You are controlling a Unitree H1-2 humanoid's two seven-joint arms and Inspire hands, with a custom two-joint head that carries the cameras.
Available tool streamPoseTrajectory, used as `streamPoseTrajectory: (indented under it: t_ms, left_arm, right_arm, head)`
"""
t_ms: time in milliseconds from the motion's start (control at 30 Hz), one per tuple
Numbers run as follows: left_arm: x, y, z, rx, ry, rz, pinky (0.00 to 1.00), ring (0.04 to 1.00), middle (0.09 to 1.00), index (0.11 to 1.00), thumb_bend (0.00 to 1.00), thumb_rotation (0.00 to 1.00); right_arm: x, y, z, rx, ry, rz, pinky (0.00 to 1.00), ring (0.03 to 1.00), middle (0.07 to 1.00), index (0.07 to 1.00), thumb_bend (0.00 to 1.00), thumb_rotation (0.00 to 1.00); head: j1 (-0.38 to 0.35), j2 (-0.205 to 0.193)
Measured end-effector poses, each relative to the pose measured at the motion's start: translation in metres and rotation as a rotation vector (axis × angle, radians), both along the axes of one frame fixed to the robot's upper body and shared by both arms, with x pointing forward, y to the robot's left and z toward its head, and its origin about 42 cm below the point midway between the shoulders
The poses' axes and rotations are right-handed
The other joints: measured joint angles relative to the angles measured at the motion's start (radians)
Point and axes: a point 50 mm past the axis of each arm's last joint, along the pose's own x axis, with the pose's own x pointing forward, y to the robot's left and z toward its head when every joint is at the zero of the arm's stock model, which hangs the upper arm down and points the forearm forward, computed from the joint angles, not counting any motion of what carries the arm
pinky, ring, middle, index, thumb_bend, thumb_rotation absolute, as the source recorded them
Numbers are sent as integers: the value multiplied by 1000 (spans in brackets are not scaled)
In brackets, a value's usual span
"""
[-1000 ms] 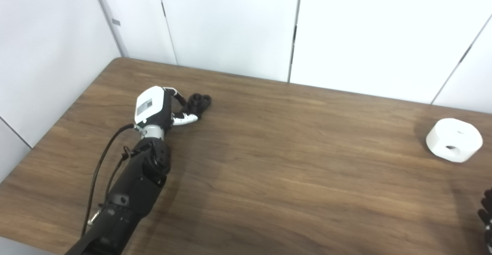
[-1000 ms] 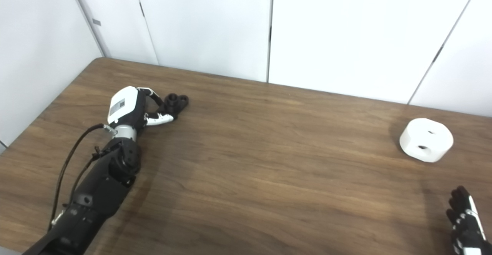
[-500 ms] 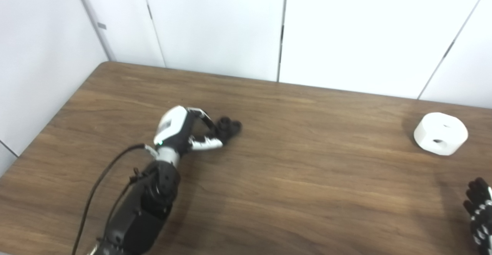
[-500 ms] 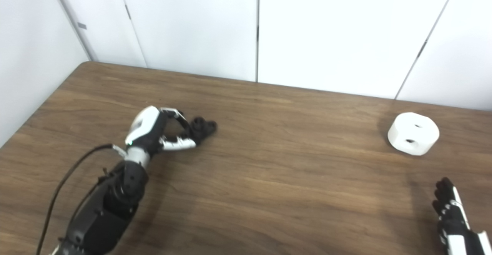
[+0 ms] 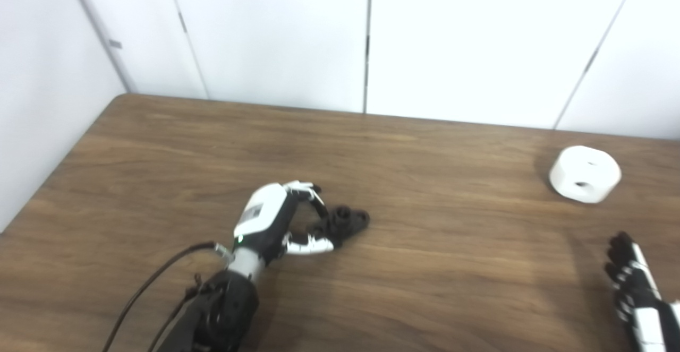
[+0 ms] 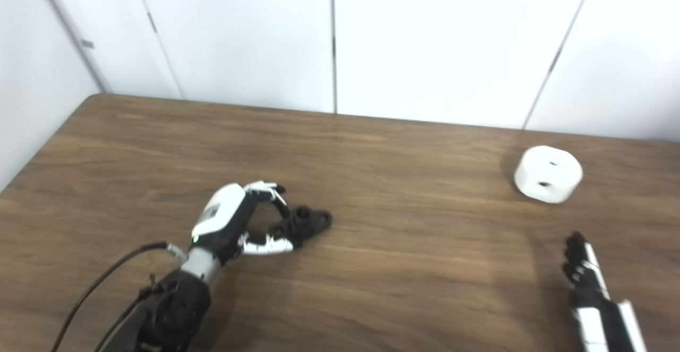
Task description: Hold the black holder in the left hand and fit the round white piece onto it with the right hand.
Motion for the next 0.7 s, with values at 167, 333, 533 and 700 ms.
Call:
streamPoseTrajectory:
  t_ms: [167,333,533,700]
  left_arm:
    - [-17,-13,-3,-1,25,-71,951,914,826,490,512,53]
    - [-26,-23,-3,-3,24,-139,925,909,823,490,512,53]
    - [-34,-32,-8,-27,32,-204,944,907,826,489,512,51]
    - [-38,-33,-12,1,19,-240,956,912,825,489,512,47]
  right_arm:
    - [-2,7,0,-3,8,4,1000,995,983,1000,575,1000]
    - [-4,16,-1,21,31,-6,1000,996,978,1000,553,1000]
    - [-6,24,0,29,44,-14,1000,993,980,996,562,1000]
    - [-8,30,-1,40,55,-23,1000,993,982,995,556,1000]
  head:
    - [-32,14]
    - [-68,31]
    - [-94,48]
    - [-104,58]
